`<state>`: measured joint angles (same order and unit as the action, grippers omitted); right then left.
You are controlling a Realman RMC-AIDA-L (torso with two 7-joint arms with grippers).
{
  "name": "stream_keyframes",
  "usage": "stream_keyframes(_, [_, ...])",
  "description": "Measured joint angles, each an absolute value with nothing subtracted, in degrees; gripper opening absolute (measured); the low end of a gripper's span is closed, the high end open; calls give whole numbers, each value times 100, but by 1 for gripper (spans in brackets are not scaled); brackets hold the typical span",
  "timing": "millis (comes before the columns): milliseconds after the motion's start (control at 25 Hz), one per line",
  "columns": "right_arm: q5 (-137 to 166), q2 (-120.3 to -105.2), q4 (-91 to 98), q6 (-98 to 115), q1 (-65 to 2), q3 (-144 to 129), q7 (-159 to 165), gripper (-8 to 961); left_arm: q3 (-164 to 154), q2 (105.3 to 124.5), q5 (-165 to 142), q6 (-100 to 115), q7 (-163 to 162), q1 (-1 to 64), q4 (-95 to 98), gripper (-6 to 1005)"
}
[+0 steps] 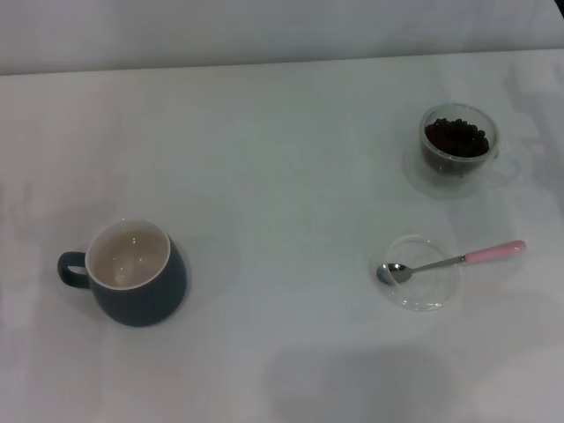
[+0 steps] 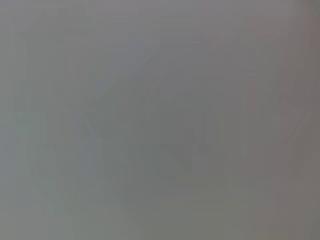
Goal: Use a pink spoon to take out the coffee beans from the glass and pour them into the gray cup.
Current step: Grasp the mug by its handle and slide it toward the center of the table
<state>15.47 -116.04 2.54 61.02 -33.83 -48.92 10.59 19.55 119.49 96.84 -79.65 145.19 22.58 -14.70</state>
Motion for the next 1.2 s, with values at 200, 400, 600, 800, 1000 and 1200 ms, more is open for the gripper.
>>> stream_keyframes(200, [1702, -11560, 302, 5978, -3417, -5389, 1675, 782, 1941, 11924, 9156, -7838, 14588, 2374, -1105, 888])
stream_keyframes(400, [1797, -11505, 720, 5726, -3237, -6328, 2625, 782, 1958, 11919, 8839, -7585, 14721, 2354, -721, 887])
stream_keyframes(600, [1709, -11530, 829, 5614, -3175, -6317, 2598, 781, 1931, 11935, 8753, -7632, 14733, 2263, -741, 887])
stream_keyframes(800, [1584, -11518, 834, 5559, -3208, -6306, 2593, 782, 1799, 11921, 8108, -7687, 14737, 1918, -684, 887])
stream_keyframes(1000, [1575, -11507, 861, 5548, -3224, -6302, 2570, 783, 1791, 11912, 7257, -8247, 14876, 1306, -523, 888])
stream_keyframes(1200, [1573, -11530, 877, 5529, -3335, -6209, 2374, 783, 1788, 11904, 6378, -9081, 14978, 803, 10, 888])
